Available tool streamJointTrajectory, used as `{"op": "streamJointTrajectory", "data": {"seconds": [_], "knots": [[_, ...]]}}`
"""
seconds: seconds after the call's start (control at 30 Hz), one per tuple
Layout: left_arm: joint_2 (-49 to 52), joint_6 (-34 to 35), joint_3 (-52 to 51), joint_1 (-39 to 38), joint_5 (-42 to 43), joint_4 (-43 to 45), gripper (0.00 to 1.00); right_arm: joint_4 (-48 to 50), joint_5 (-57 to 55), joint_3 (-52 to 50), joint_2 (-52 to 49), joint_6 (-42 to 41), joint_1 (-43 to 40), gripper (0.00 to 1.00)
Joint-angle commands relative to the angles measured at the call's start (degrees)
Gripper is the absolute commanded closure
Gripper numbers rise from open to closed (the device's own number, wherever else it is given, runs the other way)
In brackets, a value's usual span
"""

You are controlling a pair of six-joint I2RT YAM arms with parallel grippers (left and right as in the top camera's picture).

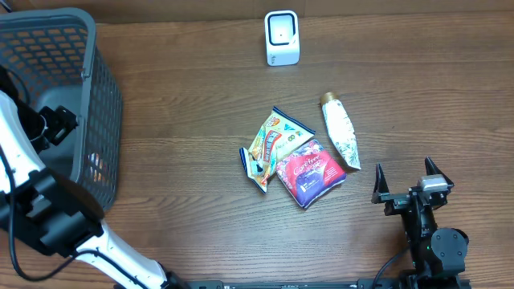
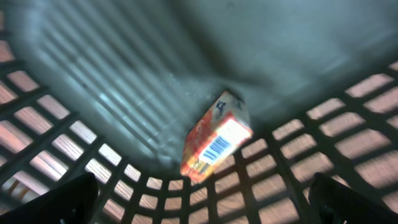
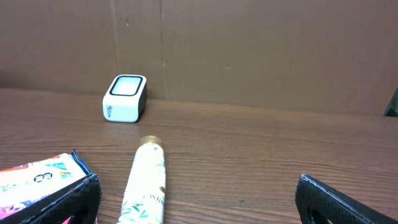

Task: Scan the item barcode
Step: 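Reach the left gripper into the basket and grasp the white tissue pack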

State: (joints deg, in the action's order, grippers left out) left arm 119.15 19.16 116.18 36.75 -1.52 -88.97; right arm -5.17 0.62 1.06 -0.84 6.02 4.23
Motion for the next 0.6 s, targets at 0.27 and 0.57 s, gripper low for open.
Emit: {"op": "streamJointTrajectory", "data": {"seconds": [0.27,0.57], "knots": [[6.4,-6.4,-6.6,-0.2,2.5,1.0,0.08,0.3,-0.4,-0.6,0.7,0.0,0.3,0.0],[6.4,-7.4,-13.6,-0.9,4.0,7.3,0.22,0.3,-0.4,-0.6,0.7,0.0,0.3,0.0]]}}
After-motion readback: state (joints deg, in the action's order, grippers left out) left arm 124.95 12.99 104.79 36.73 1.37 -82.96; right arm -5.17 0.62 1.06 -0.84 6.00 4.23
